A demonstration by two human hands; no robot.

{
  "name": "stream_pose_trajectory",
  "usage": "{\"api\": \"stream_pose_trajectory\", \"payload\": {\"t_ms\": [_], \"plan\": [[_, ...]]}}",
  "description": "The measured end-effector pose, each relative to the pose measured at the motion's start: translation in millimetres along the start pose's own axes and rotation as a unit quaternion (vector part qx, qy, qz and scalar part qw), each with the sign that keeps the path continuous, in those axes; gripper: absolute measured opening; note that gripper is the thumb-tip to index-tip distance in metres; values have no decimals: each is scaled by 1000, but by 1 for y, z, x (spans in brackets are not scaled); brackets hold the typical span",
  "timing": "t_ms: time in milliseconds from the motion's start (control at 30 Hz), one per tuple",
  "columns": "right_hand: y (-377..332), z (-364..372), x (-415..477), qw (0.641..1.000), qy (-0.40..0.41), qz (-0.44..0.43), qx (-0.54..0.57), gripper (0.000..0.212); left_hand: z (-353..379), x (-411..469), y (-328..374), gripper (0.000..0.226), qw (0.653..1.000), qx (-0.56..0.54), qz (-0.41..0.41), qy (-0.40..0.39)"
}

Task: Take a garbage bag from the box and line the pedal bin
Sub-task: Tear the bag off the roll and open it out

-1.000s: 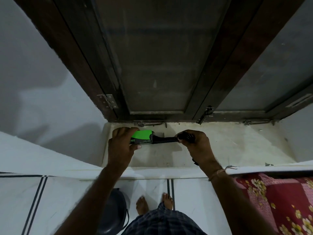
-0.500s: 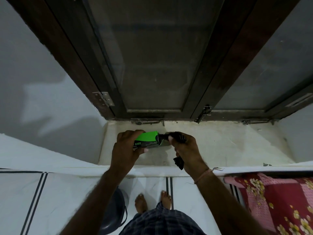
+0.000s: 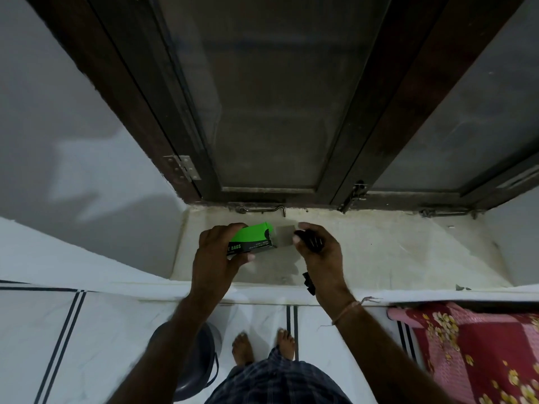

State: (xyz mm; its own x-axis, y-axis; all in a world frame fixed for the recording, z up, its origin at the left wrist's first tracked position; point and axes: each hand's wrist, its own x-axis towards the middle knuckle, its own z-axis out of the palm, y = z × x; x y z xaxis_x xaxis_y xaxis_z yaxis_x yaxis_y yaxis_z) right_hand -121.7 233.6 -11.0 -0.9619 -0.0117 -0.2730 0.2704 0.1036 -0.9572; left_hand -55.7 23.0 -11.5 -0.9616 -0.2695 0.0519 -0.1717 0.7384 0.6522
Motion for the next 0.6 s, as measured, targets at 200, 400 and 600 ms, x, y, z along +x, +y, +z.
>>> {"api": "stream_pose_trajectory", "payload": {"t_ms": [200, 400, 600], "plan": [[-6, 0, -5, 997, -42, 18, 64, 25, 1, -3, 1, 62, 1000, 6, 4, 12], [-14, 13, -15, 995, -76, -40, 45, 24, 1, -3, 6, 63, 1000, 12, 4, 18], [-12, 15, -19, 994, -93, -56, 20, 27, 2, -6, 5, 62, 999, 17, 11, 25]]}}
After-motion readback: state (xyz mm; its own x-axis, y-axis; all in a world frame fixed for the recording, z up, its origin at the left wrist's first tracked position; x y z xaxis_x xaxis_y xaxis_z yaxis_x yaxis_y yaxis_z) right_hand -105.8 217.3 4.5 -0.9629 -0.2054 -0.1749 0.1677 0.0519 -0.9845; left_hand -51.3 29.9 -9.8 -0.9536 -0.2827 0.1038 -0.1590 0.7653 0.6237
